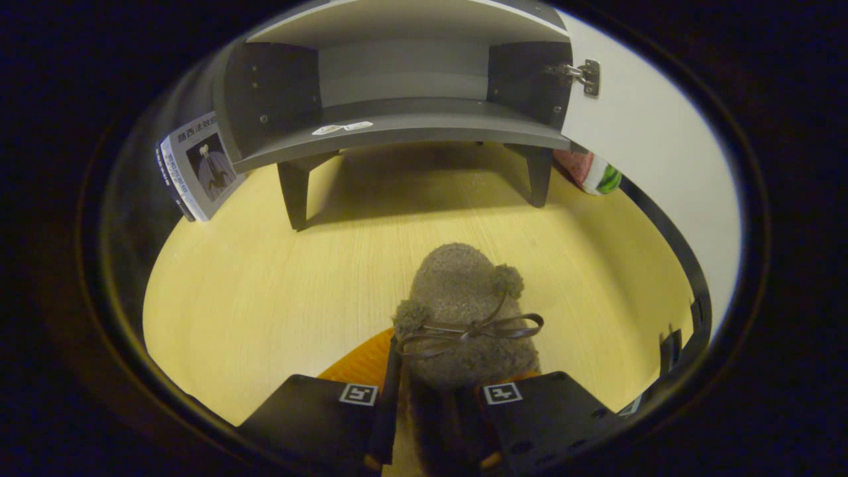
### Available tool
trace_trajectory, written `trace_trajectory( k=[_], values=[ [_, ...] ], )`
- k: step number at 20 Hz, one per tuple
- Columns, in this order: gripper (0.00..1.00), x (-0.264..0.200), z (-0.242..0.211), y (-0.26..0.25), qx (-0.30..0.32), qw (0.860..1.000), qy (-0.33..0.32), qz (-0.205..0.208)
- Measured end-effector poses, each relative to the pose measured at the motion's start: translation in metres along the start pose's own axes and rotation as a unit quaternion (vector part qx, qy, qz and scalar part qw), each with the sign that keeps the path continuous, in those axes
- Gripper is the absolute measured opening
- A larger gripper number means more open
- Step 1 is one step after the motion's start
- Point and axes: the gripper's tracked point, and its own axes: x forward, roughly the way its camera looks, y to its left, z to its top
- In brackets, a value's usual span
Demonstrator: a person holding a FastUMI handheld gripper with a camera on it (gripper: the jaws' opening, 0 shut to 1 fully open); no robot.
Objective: Open the shoe cabinet door, grab the shoes and put them into the shoe cabinet, then close the shoe cabinet door.
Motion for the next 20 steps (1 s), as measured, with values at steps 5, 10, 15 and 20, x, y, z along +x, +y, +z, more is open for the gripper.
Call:
trace_trajectory(
  k=[5, 10, 15, 20],
  values=[
    [0.05, 0.0, -0.002, 0.004, -0.003, 1.0, -0.003, 0.01],
    [0.05, -0.006, -0.003, 0.003, -0.009, 1.0, 0.0, 0.019],
    [0.05, -0.042, 0.025, -0.002, -0.014, 0.999, -0.014, 0.031],
    [0.05, -0.128, 0.103, -0.013, -0.014, 0.998, -0.039, 0.05]
  ],
)
